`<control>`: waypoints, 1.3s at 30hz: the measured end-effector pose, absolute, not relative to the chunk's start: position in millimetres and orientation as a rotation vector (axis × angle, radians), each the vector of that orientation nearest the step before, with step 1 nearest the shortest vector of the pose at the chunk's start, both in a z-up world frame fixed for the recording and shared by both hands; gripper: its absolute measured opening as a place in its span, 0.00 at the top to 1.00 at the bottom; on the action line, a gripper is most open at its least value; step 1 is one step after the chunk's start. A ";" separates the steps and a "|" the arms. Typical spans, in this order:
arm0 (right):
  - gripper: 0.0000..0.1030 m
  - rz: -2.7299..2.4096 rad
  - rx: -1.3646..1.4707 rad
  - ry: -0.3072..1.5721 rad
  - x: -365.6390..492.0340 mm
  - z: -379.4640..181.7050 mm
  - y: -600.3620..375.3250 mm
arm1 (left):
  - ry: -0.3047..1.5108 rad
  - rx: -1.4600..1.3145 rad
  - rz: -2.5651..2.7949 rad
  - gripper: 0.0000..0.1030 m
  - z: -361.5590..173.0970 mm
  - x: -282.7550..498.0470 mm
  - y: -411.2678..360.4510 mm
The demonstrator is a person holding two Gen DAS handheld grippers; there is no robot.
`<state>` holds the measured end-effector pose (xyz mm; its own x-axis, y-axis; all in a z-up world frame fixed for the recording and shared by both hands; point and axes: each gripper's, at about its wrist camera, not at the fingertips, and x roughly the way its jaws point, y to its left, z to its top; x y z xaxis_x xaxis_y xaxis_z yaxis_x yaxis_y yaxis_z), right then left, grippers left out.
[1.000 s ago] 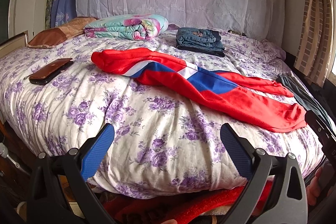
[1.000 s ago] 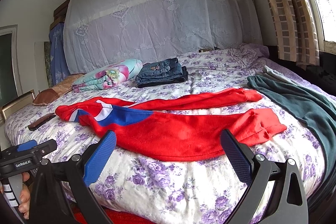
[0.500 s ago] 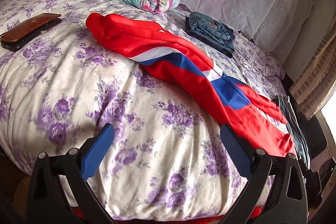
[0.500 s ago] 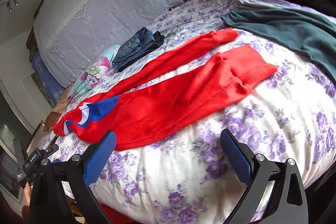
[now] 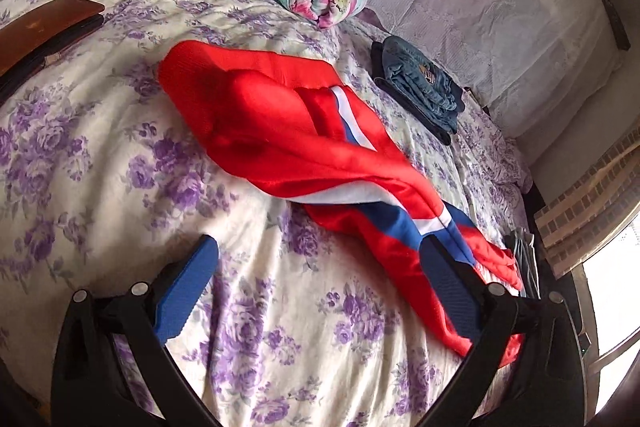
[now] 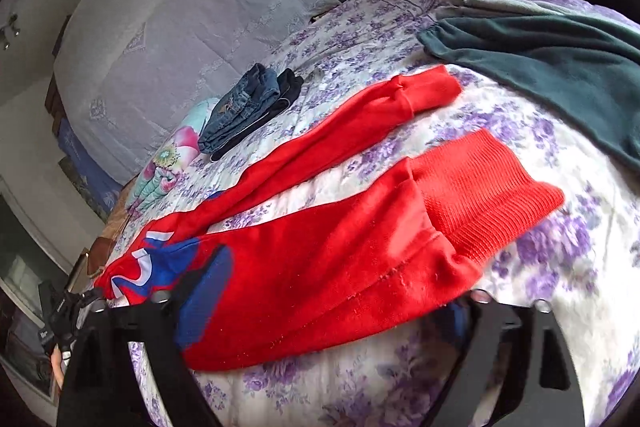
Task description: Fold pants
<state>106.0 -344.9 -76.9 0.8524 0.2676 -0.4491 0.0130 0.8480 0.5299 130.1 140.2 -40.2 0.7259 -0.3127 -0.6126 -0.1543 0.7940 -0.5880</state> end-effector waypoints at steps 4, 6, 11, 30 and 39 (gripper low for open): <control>0.92 0.164 0.656 0.471 100.3 -66.9 -380.2 | 0.754 -0.734 -0.072 0.05 -37.6 135.7 159.8; 0.93 0.117 0.683 0.427 89.8 -62.6 -402.8 | 0.755 -0.761 -0.063 0.05 -37.1 140.1 165.2; 0.92 0.029 0.708 0.476 80.3 -84.0 -437.1 | 0.773 -0.752 -0.023 0.05 -38.8 153.9 161.8; 0.31 -0.106 0.625 0.459 27.2 -73.6 -440.3 | 0.740 -0.669 -0.063 0.62 -42.7 137.3 194.9; 0.31 -0.017 0.463 0.502 80.6 -37.2 -418.1 | 0.740 -0.581 -0.012 0.58 -55.5 127.6 210.1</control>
<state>80.6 -418.1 -37.2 0.8788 0.0957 -0.4675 0.1276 0.8968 0.4236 127.6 210.1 -55.5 0.7460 -0.2097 -0.6321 -0.1891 0.8433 -0.5030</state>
